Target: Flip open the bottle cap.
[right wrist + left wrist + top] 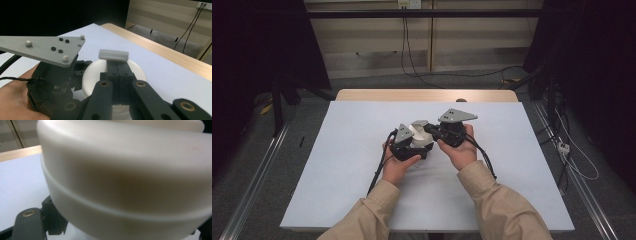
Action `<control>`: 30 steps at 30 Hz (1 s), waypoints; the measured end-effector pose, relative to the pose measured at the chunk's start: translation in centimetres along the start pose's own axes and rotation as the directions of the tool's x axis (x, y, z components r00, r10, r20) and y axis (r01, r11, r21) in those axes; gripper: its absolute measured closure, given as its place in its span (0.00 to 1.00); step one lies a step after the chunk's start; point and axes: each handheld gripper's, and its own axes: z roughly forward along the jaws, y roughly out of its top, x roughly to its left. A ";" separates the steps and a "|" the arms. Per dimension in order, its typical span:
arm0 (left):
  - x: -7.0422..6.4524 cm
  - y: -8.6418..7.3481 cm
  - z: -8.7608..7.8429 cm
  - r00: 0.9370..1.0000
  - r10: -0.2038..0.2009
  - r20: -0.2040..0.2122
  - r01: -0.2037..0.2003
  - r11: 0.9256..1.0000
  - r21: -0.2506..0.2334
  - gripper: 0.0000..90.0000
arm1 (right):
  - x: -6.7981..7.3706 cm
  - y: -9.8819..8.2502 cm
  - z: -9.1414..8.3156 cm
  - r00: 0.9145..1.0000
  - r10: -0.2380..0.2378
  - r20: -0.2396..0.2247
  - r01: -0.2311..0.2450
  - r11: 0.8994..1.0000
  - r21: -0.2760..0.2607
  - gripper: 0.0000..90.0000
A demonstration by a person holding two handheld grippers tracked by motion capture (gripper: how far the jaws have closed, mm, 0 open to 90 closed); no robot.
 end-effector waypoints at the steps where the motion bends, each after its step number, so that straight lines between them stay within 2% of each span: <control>1: 0.0 0.0 0.0 1.000 0.001 0.000 -0.001 1.000 0.000 0.20 | 0.1 0.1 0.1 1.000 -0.003 0.000 0.003 1.000 -0.001 1.00; 30: 0.0 0.0 0.0 1.000 -0.001 -0.001 0.001 1.000 0.003 0.20 | 0.0 1.6 1.3 0.999 -0.037 0.014 0.037 0.999 0.007 1.00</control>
